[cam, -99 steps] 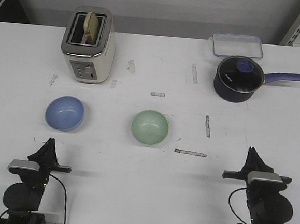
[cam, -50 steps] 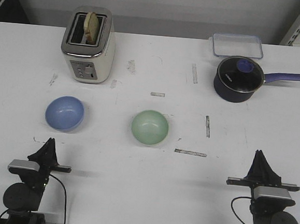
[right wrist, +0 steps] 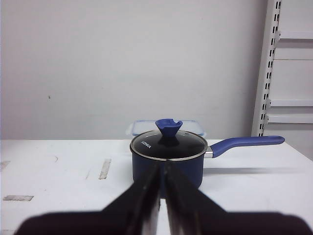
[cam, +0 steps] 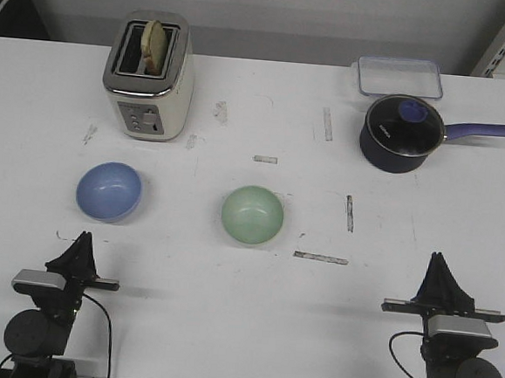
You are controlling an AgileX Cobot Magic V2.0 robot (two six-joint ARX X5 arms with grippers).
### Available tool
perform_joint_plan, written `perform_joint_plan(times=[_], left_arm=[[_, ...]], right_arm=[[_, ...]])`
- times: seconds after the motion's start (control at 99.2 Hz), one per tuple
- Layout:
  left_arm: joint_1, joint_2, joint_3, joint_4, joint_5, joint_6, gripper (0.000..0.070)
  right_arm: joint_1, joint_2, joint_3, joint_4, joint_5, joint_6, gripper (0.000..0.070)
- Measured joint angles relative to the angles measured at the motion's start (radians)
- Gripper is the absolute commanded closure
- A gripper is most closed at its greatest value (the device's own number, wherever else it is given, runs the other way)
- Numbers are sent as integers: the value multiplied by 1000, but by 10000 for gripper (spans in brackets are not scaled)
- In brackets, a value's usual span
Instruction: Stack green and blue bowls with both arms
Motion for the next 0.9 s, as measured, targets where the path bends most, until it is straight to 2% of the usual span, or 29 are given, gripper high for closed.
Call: perform_joint_plan(times=[0.454, 0.897], left_arm=[[0, 108, 70, 2, 0, 0, 699], [0, 518, 326, 1, 0, 0, 699]], right_arm=[[0, 0, 0, 0, 0, 0, 693], [0, 0, 0, 0, 0, 0, 693]])
